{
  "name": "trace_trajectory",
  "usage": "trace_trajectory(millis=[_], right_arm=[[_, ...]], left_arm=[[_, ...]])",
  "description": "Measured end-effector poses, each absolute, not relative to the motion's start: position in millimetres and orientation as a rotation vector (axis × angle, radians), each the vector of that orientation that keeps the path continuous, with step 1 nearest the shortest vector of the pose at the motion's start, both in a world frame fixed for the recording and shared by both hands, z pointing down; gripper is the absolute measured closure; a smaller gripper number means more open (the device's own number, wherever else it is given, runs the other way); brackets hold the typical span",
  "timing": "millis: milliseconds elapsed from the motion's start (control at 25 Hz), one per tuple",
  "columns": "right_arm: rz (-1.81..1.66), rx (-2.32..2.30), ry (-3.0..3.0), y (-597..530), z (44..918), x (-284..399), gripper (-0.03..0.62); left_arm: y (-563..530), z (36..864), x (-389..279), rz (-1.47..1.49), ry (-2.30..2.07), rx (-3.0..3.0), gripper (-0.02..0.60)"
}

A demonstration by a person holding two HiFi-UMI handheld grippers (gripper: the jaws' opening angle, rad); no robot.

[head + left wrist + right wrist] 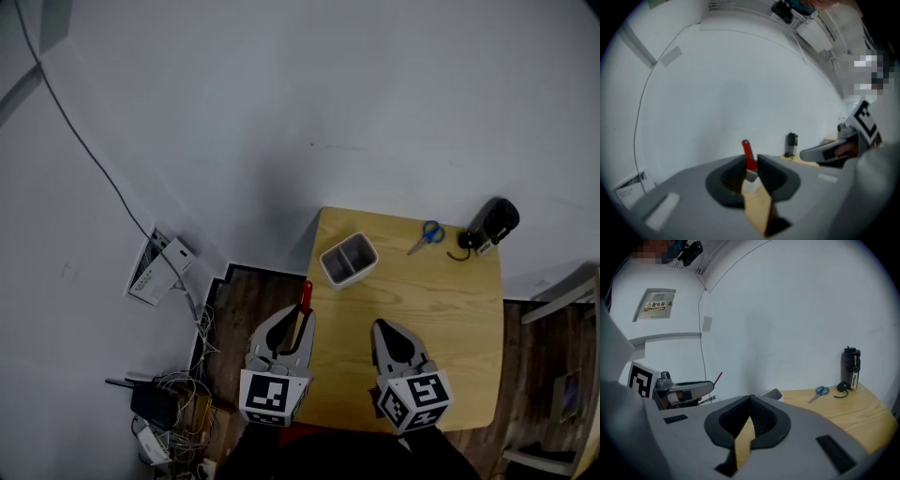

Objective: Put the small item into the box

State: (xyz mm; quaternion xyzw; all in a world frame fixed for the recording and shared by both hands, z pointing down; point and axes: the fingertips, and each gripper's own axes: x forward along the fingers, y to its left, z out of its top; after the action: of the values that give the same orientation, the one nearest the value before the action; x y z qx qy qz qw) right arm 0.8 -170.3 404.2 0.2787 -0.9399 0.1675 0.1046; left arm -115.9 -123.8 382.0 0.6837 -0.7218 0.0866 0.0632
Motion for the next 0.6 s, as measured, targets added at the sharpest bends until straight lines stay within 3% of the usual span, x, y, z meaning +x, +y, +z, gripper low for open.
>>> trace_trajectory(millis=[600], right_arm=[[0.578, 1.169, -2.599, -203.8, 437.4, -30.8, 0.586]], left_arm=[[-213.8, 435.2, -136.4, 0.366, -1.77, 2.359, 0.509]])
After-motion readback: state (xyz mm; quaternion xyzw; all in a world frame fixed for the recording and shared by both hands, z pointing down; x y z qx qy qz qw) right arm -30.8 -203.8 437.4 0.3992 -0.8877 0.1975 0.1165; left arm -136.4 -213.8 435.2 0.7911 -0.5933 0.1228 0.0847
